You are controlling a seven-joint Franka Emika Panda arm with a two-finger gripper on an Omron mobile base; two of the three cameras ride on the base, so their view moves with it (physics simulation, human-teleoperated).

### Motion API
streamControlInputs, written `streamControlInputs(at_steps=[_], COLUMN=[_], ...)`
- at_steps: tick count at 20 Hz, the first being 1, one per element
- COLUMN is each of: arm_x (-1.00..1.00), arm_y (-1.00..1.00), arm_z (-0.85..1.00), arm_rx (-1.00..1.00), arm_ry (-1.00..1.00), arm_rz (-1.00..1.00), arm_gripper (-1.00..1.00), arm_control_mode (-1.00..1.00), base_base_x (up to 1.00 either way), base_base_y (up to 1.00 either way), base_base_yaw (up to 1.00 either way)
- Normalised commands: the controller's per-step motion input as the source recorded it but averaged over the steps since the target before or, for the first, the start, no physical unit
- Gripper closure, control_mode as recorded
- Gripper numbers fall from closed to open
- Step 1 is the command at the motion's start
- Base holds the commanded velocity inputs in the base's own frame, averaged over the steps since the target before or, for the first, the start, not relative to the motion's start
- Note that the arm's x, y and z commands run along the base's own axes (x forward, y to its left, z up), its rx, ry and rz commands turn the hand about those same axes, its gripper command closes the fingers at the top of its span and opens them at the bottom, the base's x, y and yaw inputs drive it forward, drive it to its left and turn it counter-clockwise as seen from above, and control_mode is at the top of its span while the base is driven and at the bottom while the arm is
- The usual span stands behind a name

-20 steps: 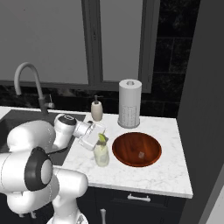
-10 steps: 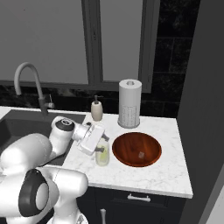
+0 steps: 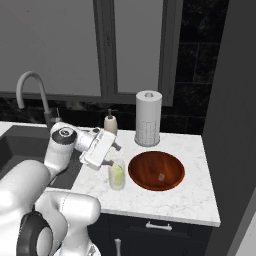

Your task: Grab a lemon wedge from the fridge and one ice cube from the ice bowl, and put them in the glass of lemonade.

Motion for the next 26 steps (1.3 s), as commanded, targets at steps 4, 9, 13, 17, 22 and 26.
streamControlInputs(at_steps=[4,9,13,17,22,26], arm_x=[-0.93,-0.95,-0.91,-0.66,-0.41,-0.14], arm_y=[0.23,0.45,0.68,0.81,0.65,-0.01], arm_z=[0.83,0.88,0.76,0.7,0.33,0.0], arm_rx=[0.0,0.0,0.0,0.0,-0.01,0.0], arm_ry=[-0.09,-0.1,-0.25,-0.29,-0.26,-0.03], arm_rz=[0.0,0.0,0.0,0.0,0.0,0.01], arm_gripper=[-1.0,-1.0,-1.0,-1.0,-1.0,-1.0], arm_control_mode=[-1.0,-1.0,-1.0,-1.0,-1.0,-1.0], base_base_x=[0.0,0.0,0.0,0.0,0.0,0.0], base_base_y=[0.0,0.0,0.0,0.0,0.0,0.0], base_base_yaw=[0.0,0.0,0.0,0.0,0.0,0.0])
